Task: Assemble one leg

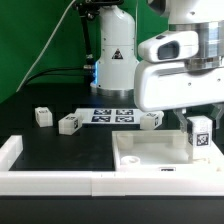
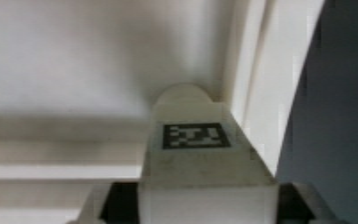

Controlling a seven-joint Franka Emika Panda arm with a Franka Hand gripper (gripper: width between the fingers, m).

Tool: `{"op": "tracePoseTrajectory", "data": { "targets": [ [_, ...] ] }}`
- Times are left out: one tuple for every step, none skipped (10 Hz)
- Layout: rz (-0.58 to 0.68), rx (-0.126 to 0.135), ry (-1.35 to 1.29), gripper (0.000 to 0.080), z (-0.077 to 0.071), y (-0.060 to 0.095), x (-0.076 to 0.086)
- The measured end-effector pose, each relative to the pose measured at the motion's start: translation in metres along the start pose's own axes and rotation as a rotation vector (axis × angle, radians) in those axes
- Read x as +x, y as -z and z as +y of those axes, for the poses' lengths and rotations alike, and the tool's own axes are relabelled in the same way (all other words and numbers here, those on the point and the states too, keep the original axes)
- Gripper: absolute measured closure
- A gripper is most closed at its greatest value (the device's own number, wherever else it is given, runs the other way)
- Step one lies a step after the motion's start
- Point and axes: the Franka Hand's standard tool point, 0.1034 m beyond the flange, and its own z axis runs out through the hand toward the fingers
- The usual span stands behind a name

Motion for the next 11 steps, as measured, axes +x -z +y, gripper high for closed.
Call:
{"op": "tracePoseTrajectory", "data": {
  "targets": [
    [0.002, -0.003, -0.159, 0.0508, -0.0004, -0.0003, 0.0000],
    [0.006, -0.008, -0.293, 0.0507, -0.0006, -0.0007, 0.0003],
    [0.007, -0.009, -0.382, 0.0507, -0.0007, -0.0007, 0.0004],
    [0.006, -0.005, -0.531, 0.0507, -0.0003, -0.0008, 0.0007],
    [0.007, -0.006, -0.638, 0.0507, -0.0005, -0.0009, 0.0006],
    [0.009, -0.007, -0.712, 0.0507, -0.0008, -0.0010, 0.0005],
    [0.013, -0.006, -0.831, 0.0507, -0.0006, -0.0012, 0.0006],
    [0.013, -0.006, -0.916, 0.0506, -0.0008, -0.0012, 0.0005],
    [0.007, 0.001, -0.983, 0.0506, -0.0005, -0.0012, 0.0005],
    [0.006, 0.002, -1.018, 0.0506, -0.0009, -0.0013, 0.0004],
    [0.006, 0.002, -0.988, 0.0506, -0.0008, -0.0013, 0.0004]
  ]
}}
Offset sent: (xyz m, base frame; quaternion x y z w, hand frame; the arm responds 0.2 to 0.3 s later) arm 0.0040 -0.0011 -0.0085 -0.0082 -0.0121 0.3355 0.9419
